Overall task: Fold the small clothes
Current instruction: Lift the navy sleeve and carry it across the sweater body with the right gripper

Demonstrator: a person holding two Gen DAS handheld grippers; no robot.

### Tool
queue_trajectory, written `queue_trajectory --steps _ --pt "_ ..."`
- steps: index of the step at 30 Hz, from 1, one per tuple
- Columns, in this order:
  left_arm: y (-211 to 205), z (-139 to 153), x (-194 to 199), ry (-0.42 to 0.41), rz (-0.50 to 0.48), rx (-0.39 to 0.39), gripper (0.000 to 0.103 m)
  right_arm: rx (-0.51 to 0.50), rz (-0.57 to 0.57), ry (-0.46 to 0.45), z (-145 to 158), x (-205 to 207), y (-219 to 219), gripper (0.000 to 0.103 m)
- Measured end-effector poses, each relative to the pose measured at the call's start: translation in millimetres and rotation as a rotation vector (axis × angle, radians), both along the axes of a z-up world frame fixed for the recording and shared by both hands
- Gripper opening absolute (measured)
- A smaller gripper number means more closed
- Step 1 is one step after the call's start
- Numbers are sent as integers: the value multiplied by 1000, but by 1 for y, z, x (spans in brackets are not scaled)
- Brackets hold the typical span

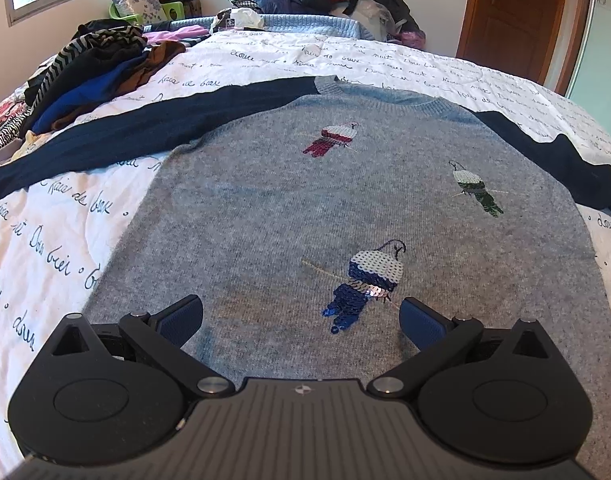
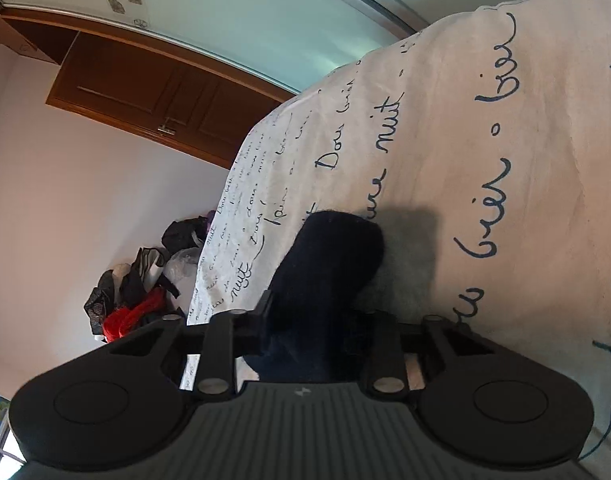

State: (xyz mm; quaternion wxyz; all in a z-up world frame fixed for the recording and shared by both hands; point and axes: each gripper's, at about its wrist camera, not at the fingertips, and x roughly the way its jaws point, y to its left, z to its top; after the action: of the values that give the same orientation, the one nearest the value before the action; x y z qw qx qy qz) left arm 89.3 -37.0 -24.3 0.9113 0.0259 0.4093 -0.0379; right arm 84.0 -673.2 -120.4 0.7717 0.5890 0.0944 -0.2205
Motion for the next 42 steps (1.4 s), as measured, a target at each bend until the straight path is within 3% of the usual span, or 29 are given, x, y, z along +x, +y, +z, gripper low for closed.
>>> queue_trajectory --steps 3,5,8,13,15,18,24,27,28,29,30,34,42 --pt "2 3 1 -12 12 -1 103 -58 -32 -10 10 -6 1 11" --pt "4 5 2 -20 20 -7 103 -163 -59 -76 29 -13 4 11" --pt "5 3 3 -13 28 -16 103 -341 -103 -77 53 -27 13 11" --pt "4 0 2 -7 14 -6 103 -182 -142 115 13 -22 1 13" --pt "6 3 2 -19 16 2 103 -121 -150 100 -5 -25 -3 13" --pt "11 6 2 -30 33 3 103 -112 -152 59 -11 -26 -3 16" --pt "18 8 8 -40 60 -2 103 -62 -139 26 -5 -19 -8 34" --pt "14 9 14 -61 67 57 103 -95 -110 56 2 -14 -5 37" --pt "13 10 16 -67 74 75 103 -121 -98 82 6 -11 -2 29" --pt "13 10 18 -75 79 88 103 -154 -85 110 11 -9 2 12" --pt "14 10 20 -81 85 98 103 -185 -78 126 15 -7 6 11" --pt "17 9 27 -77 110 112 103 -315 -55 148 39 -1 27 10" --pt "23 2 33 -67 134 124 103 -488 106 35 89 21 96 10"
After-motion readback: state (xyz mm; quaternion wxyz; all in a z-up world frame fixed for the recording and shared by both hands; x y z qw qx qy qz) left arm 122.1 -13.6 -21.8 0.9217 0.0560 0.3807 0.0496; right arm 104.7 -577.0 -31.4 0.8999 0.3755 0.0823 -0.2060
